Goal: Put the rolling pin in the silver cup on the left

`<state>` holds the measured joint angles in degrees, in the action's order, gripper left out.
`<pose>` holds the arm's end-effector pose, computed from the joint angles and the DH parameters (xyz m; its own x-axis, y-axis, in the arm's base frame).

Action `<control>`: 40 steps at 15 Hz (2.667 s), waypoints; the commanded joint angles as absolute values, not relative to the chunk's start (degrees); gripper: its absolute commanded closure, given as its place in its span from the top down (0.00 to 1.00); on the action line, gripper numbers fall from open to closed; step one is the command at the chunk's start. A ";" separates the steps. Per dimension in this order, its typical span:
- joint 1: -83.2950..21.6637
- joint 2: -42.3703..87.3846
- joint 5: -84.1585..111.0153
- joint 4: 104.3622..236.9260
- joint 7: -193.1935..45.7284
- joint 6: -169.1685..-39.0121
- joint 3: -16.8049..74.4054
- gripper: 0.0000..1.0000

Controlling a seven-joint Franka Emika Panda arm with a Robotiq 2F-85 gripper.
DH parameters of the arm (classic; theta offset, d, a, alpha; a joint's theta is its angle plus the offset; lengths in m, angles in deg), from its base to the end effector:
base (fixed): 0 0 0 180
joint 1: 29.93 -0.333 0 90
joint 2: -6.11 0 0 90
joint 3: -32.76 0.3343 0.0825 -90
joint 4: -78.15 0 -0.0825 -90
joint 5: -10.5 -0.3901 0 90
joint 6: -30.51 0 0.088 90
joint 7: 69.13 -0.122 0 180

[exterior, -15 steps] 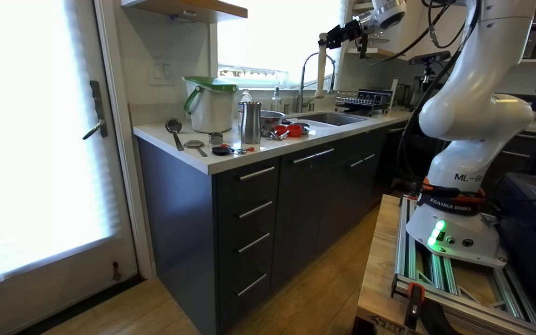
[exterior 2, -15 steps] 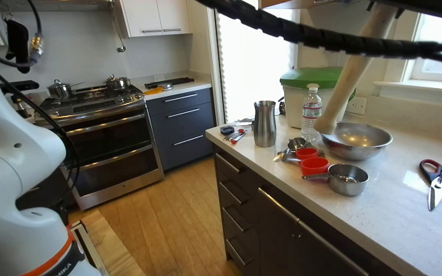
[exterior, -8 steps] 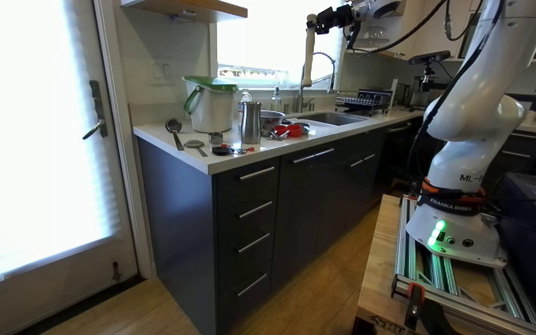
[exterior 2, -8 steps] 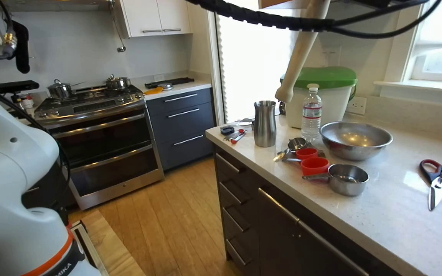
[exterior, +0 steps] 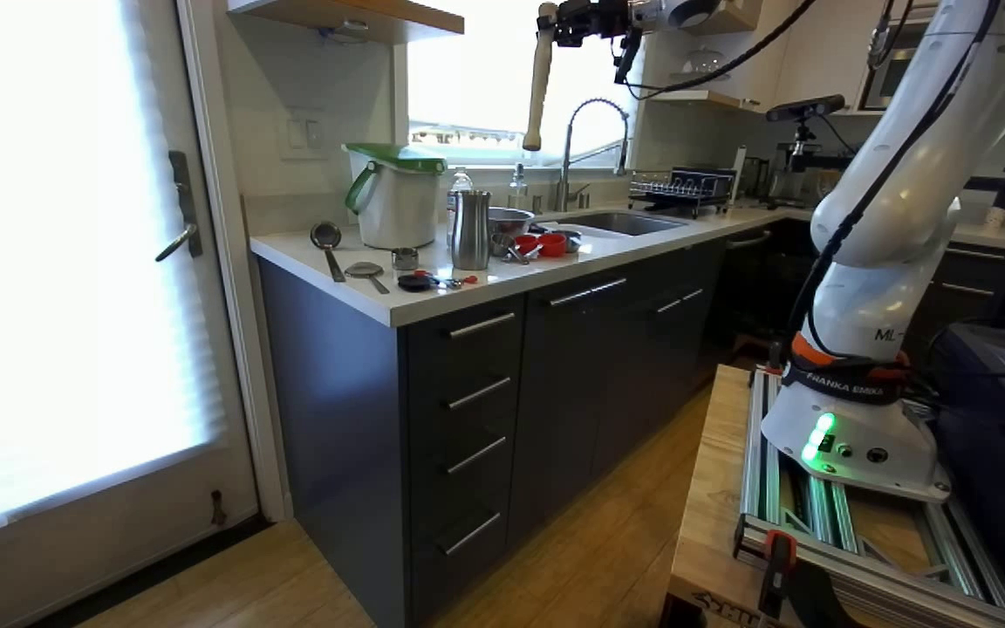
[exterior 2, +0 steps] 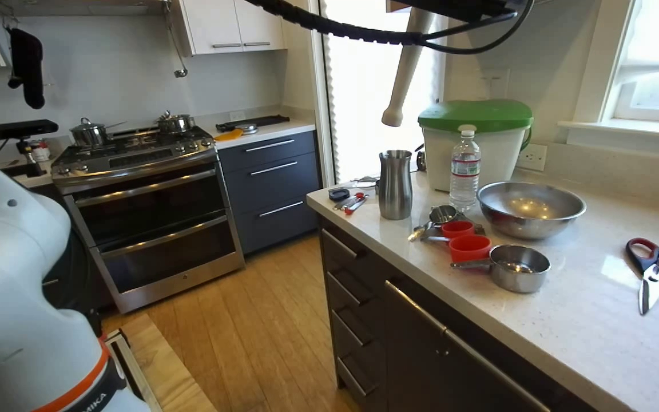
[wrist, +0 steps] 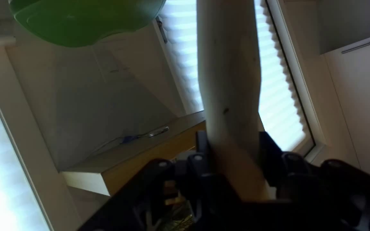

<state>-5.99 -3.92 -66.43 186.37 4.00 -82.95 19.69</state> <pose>0.4756 -0.2789 0.6673 0.3642 -0.1877 0.9122 0.4182 -0.8422 -0.3403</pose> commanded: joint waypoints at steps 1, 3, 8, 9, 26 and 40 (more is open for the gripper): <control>-8.67 -3.82 -66.02 186.15 3.84 -83.17 17.06 0.41; -8.56 -3.51 -66.05 186.07 3.85 -83.14 16.52 0.41; -9.01 -3.99 -66.57 186.41 4.27 -83.14 16.55 0.16; -9.65 -4.61 -67.12 187.07 4.15 -83.25 16.70 0.16; -19.88 -10.81 -76.08 193.29 17.72 -99.32 23.26 0.16; -21.52 -8.68 -93.64 199.21 40.43 -113.69 27.13 0.16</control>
<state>-21.29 -8.28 -89.17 198.12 36.16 -110.60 26.12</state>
